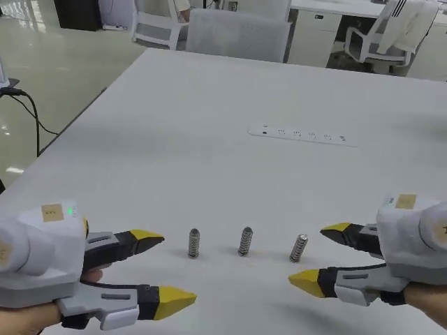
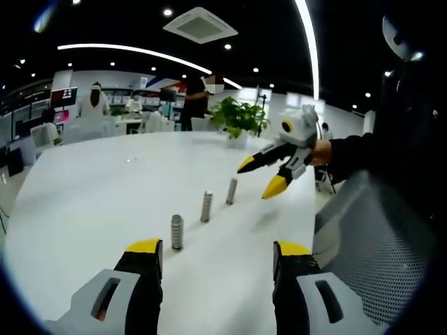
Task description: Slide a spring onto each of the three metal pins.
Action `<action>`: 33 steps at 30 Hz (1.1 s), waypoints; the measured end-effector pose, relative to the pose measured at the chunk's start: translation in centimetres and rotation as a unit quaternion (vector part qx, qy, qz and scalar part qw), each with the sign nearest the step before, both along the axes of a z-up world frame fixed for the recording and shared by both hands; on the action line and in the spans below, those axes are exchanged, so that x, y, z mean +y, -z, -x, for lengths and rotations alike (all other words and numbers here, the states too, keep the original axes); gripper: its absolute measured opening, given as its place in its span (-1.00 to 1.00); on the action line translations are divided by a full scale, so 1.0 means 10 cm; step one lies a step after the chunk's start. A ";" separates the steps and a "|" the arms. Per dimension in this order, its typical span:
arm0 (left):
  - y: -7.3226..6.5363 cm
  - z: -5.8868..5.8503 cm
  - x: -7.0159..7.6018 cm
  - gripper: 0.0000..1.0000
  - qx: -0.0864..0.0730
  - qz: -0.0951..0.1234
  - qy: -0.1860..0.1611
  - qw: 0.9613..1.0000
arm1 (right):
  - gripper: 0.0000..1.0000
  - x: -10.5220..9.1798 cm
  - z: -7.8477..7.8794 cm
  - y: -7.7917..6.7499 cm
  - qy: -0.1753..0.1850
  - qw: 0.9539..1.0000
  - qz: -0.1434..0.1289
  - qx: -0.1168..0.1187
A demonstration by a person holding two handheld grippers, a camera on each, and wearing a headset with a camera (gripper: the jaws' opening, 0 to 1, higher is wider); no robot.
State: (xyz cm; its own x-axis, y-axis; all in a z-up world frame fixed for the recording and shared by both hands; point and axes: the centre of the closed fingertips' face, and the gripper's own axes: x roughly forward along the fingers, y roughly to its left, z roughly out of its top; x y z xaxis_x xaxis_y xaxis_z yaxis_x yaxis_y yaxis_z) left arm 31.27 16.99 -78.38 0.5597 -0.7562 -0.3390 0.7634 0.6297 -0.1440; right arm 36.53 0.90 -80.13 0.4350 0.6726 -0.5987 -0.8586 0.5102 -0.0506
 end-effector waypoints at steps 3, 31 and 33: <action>0.01 -0.02 0.03 0.25 0.000 0.000 -0.013 1.000 | 0.20 0.00 0.02 -0.02 0.010 1.000 -0.016 -0.003; 0.05 -0.07 0.14 0.54 0.007 0.002 -0.055 0.998 | 0.29 0.05 0.13 0.05 0.006 1.000 -0.012 -0.005; 0.05 -0.07 0.14 0.55 0.006 0.001 -0.055 0.998 | 0.29 0.05 0.13 0.04 0.007 1.000 -0.012 -0.006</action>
State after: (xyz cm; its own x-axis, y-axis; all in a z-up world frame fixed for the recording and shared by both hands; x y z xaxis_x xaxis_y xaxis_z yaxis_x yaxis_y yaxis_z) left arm 31.99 18.41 -78.86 0.6354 -0.6911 -0.3445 0.6878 0.7093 -0.1543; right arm 35.23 1.36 -80.53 0.4514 0.6812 -0.5764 -0.8511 0.5228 -0.0487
